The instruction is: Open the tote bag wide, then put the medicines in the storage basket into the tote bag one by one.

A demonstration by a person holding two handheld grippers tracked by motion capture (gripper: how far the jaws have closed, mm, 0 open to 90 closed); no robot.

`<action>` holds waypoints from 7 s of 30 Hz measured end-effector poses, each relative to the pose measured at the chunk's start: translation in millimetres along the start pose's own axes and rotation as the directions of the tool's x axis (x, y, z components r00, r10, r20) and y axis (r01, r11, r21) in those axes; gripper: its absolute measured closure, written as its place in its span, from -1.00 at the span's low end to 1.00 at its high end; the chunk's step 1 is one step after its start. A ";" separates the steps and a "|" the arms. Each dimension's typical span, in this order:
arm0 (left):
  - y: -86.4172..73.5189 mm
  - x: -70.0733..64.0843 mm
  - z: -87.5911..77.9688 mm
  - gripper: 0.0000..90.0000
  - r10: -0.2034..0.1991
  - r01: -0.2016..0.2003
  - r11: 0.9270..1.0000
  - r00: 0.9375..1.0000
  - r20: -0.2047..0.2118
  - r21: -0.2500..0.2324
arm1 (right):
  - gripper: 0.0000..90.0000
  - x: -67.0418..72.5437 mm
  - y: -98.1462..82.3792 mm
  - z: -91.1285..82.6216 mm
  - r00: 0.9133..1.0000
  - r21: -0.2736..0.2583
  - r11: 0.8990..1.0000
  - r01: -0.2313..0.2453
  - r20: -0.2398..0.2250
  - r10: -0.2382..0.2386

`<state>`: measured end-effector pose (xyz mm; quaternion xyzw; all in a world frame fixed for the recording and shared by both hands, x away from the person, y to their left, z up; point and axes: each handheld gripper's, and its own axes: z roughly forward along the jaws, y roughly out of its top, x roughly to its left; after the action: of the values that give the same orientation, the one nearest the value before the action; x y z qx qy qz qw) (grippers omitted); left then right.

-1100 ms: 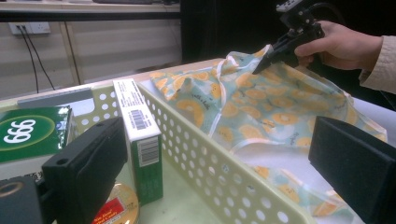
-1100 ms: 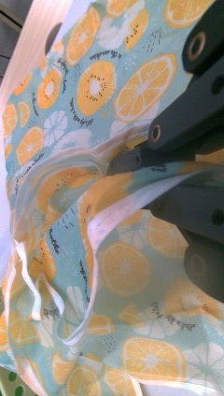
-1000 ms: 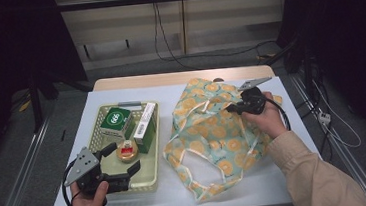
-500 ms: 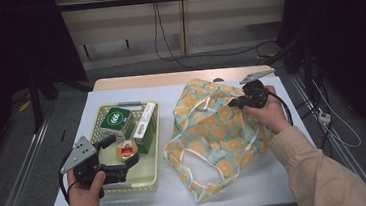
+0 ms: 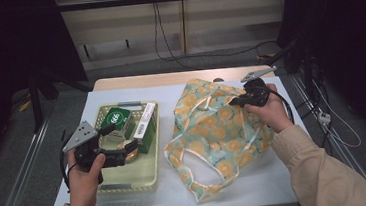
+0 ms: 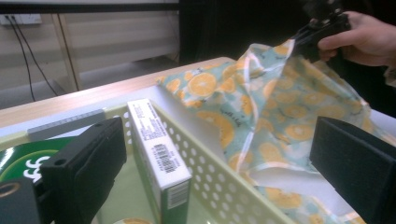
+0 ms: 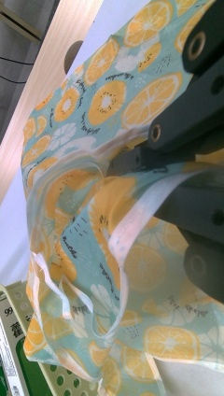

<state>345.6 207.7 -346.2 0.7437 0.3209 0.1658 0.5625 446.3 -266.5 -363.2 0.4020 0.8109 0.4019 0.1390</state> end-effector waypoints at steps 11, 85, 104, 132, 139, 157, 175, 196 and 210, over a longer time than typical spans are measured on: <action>-9.5 18.1 15.2 -0.92 -0.017 0.017 0.999 1.000 -0.014 0.047 | 0.99 -0.8 -0.6 0.4 1.000 0.000 1.000 -0.003 0.001 0.003; -65.7 48.1 68.6 -0.87 0.089 -0.013 0.829 0.990 -0.109 0.559 | 0.99 16.4 17.4 23.0 1.000 0.007 1.000 -0.012 -0.017 0.012; -69.8 47.9 73.9 -0.61 0.062 0.049 0.784 0.986 -0.157 0.618 | 0.99 18.0 12.9 22.5 1.000 0.009 1.000 -0.010 -0.023 0.010; 25.6 8.2 32.1 -0.55 -0.036 0.059 0.916 0.997 -0.066 0.396 | 0.99 15.8 11.0 26.4 0.999 0.021 0.999 -0.025 -0.030 0.025; 33.2 -9.1 53.0 -0.55 -0.031 0.032 0.920 0.999 -0.010 0.391 | 0.99 17.6 12.3 26.8 0.999 0.025 1.000 -0.018 -0.032 0.019; 44.5 -72.9 133.0 -0.55 -0.001 -0.075 0.922 0.980 0.197 0.381 | 0.99 19.6 17.3 27.5 0.999 0.017 1.000 -0.023 -0.030 0.024; 26.4 -85.3 211.0 -0.55 -0.012 -0.075 0.901 0.980 0.197 0.427 | 0.99 17.0 20.1 20.1 0.998 0.001 0.999 -0.040 -0.043 0.040; 27.5 -67.4 211.8 -0.55 0.019 -0.071 0.912 0.991 0.132 0.403 | 0.99 17.9 23.1 22.8 0.998 0.003 0.999 -0.036 -0.045 0.036; 12.9 -79.8 238.9 -0.55 0.008 -0.071 0.910 0.988 0.156 0.409 | 0.99 23.4 31.4 21.4 0.998 -0.008 1.000 -0.026 -0.052 0.026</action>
<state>435.5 -21.9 -399.4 0.8626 0.2902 0.0489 0.4115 460.0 -226.0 -350.6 0.4013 0.8073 0.4173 0.1144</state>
